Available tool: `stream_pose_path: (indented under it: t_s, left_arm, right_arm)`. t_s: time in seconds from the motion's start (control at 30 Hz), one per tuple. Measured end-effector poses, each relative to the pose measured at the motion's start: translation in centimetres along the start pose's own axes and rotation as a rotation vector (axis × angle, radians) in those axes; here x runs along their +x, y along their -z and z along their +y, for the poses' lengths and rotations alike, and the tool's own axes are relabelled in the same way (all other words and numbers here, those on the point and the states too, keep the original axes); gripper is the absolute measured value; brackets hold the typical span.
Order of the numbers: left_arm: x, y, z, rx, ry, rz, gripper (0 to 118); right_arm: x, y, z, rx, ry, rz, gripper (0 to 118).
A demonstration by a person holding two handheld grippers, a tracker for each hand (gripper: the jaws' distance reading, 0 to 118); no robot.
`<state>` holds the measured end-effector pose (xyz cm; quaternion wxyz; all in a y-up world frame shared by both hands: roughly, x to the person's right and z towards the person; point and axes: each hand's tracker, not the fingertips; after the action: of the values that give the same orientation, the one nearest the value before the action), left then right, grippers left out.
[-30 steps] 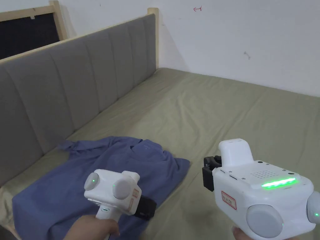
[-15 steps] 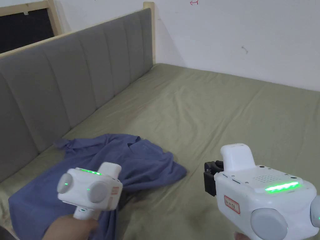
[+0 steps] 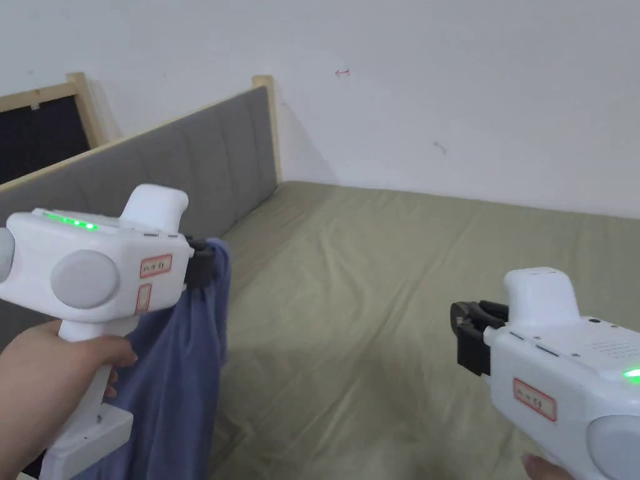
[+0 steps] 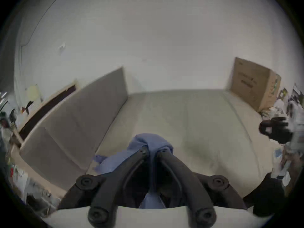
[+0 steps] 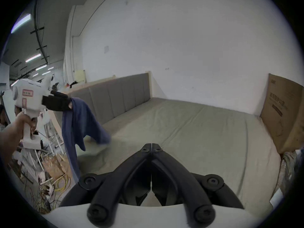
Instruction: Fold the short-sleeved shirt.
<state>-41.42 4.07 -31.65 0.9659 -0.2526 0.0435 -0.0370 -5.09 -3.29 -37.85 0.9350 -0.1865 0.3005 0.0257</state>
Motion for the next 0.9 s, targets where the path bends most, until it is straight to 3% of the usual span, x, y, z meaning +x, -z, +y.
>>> stream_pose_path:
  t_s: [0.13, 0.3, 0.43, 0.53, 0.63, 0.73, 0.9]
  left_arm:
    - [6.6, -2.0, 4.3, 0.127, 0.001, -0.188, 4]
    - [16.6, -1.7, 7.3, 0.159, 0.093, -0.387, 4]
    - [24.7, 0.3, 8.2, 0.130, 0.090, -0.577, 4]
    - [30.2, 2.4, 8.0, 0.041, 0.089, -0.712, 4]
    - [35.0, 5.0, 6.2, -0.069, 0.145, -0.752, 4]
    - [39.0, 9.1, 2.7, -0.248, 0.166, -0.755, 4]
    - [42.4, 15.8, -4.3, -0.585, 0.101, -0.782, 7]
  right_arm:
    - [3.3, -4.7, 1.2, 0.062, 0.030, -0.080, 0]
    - [7.3, -10.6, 1.7, 0.122, 0.028, -0.205, 0]
    - [10.7, -14.6, 0.9, 0.131, 0.038, -0.313, 0]
    - [12.9, -16.8, -0.1, 0.120, 0.044, -0.395, 0]
    - [15.1, -18.4, -1.5, 0.113, 0.092, -0.446, 0]
    - [17.0, -18.8, -3.1, 0.080, 0.161, -0.468, 0]
    - [18.6, -17.2, -6.1, -0.007, 0.210, -0.467, 0]
